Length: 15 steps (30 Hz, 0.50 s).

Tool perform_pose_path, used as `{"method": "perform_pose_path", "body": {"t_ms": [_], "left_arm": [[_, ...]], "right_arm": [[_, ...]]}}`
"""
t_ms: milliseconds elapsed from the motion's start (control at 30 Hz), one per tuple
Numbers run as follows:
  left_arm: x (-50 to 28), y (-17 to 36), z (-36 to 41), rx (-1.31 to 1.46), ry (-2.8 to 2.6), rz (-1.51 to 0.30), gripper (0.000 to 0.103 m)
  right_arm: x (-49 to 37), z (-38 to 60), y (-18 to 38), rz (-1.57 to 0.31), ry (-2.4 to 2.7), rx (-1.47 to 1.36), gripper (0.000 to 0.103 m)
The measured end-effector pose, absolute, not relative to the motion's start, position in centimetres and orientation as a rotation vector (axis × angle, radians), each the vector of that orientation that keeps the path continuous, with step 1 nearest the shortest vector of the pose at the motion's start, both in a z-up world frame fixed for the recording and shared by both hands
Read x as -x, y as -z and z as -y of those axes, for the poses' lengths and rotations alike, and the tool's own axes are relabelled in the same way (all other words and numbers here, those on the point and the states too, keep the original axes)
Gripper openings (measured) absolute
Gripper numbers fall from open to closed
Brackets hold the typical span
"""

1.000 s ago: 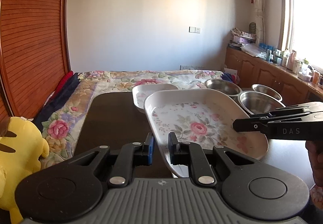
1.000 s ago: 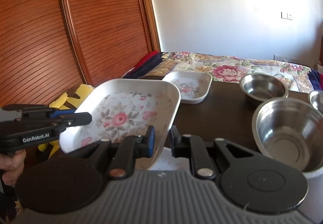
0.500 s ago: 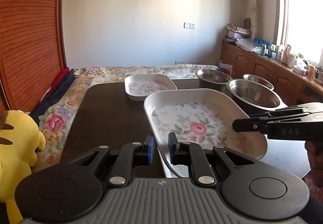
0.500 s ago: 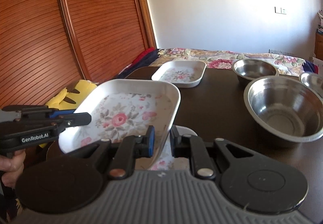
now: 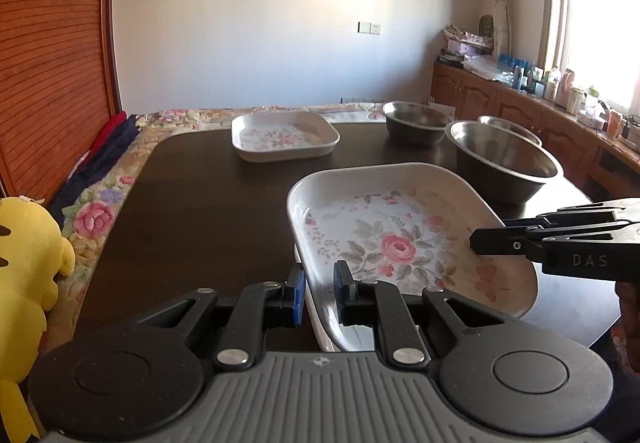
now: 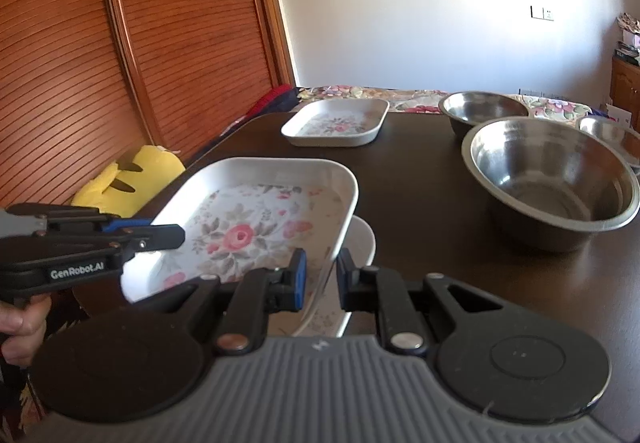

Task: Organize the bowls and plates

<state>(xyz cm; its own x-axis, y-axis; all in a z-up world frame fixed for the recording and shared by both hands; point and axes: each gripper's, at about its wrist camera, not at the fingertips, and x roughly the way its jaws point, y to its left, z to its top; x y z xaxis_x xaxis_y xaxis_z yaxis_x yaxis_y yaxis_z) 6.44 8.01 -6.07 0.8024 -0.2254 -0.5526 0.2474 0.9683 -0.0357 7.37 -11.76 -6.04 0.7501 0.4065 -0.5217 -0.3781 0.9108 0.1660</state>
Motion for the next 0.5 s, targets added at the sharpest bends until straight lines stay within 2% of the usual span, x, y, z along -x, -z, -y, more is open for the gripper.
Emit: {"method": "perform_pose_path", "body": {"t_ms": [500], "left_arm": [[-7.2, 7.8, -7.0, -0.083, 0.235, -0.590, 0.017]], "right_arm": [[-7.2, 11.7, 7.3, -0.577, -0.393, -0.069, 0.018]]}}
